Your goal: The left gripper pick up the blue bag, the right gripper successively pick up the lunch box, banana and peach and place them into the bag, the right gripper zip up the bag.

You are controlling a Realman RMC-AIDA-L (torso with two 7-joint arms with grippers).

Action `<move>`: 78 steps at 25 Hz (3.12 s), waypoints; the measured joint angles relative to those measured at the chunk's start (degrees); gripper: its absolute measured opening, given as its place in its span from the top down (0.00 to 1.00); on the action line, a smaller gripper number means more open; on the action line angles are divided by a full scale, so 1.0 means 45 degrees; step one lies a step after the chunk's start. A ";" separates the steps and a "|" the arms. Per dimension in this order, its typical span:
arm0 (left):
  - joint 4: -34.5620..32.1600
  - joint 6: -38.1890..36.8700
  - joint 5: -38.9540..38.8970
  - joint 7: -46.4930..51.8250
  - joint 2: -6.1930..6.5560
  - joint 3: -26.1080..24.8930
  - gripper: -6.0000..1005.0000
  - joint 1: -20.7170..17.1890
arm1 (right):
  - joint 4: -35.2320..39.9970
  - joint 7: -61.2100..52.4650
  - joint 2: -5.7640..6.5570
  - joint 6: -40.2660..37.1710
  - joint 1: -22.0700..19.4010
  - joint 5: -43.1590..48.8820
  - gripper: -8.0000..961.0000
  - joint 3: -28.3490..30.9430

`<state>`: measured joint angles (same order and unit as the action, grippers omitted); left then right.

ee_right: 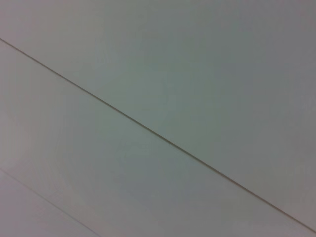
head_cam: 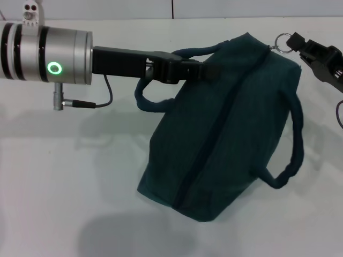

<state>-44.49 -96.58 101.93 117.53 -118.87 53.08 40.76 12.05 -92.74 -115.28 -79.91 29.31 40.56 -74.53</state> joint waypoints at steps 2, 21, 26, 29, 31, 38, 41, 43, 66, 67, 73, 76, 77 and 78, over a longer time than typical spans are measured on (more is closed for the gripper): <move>0.0010 -0.0013 0.0038 -0.0069 -0.0002 0.0000 0.94 -0.0003 | 0.0012 -0.0042 -0.0002 0.0002 0.0002 0.0000 0.99 0.0001; 0.0369 -0.0190 0.0011 -0.0895 -0.0077 0.0514 0.94 -0.0147 | 0.0096 -0.1508 0.0056 -0.0443 -0.0084 0.0001 0.99 0.0230; 0.0300 -0.0726 -0.0386 -0.1086 -0.0093 0.0503 0.94 -0.0189 | 0.0025 -0.1716 0.0104 -0.0342 -0.0199 0.0043 0.99 0.0234; 0.0311 -0.1020 -0.0553 -0.1172 -0.0090 0.0503 0.94 -0.0196 | 0.0018 -0.1720 0.0108 -0.0317 -0.0210 0.0068 0.99 0.0234; 0.0345 -0.1211 -0.0784 -0.1190 -0.0088 0.0444 0.95 -0.0199 | 0.0008 -0.1732 0.0107 -0.0296 -0.0211 0.0083 0.99 0.0230; 0.0693 -0.0564 -0.1678 -0.1310 -0.0106 -0.0224 0.95 -0.0514 | -0.0002 -0.1572 0.0041 -0.0326 -0.0154 0.0150 0.99 0.0033; 0.0960 -0.0311 -0.1778 -0.1329 -0.0106 -0.0385 0.95 -0.0547 | 0.0064 -0.1174 0.0023 -0.0788 -0.0210 0.0154 0.98 -0.0008; 0.1095 -0.0163 -0.1852 -0.1333 -0.0095 -0.0416 0.95 -0.0570 | 0.0064 -0.1096 0.0021 -0.1099 -0.0225 0.0154 0.98 0.0013; 0.2593 0.3948 -0.1434 -0.2199 -0.0178 -0.0227 0.91 -0.0329 | 0.0047 -0.0802 0.0477 -0.2314 -0.1734 0.0039 0.31 0.1613; 0.2684 0.4157 -0.1515 -0.2349 -0.0178 -0.0219 0.89 -0.0307 | 0.0064 -0.0795 0.0498 -0.2323 -0.1765 0.0060 0.30 0.1642; 0.2838 0.4591 -0.2010 -0.3233 -0.0193 -0.0172 0.73 -0.0245 | 0.0115 -0.0534 0.0566 -0.2762 -0.1808 0.0122 0.24 0.1628; 0.2846 0.4639 -0.2413 -0.3369 -0.0189 -0.0173 0.65 -0.0245 | 0.0136 -0.0082 0.0654 -0.3306 -0.1705 0.0184 0.22 0.1557; 0.2846 0.4640 -0.2533 -0.3426 -0.0183 -0.0172 0.63 -0.0245 | 0.0142 0.0105 0.0690 -0.3496 -0.1668 0.0242 0.21 0.1553; 0.2845 0.4626 -0.2746 -0.3517 -0.0174 -0.0173 0.60 -0.0252 | 0.0146 0.0325 0.0732 -0.3639 -0.1607 0.0390 0.20 0.1553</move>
<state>-31.69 -75.77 89.57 101.70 -119.65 52.30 39.63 12.71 -91.28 -111.99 -96.29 22.08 42.31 -67.54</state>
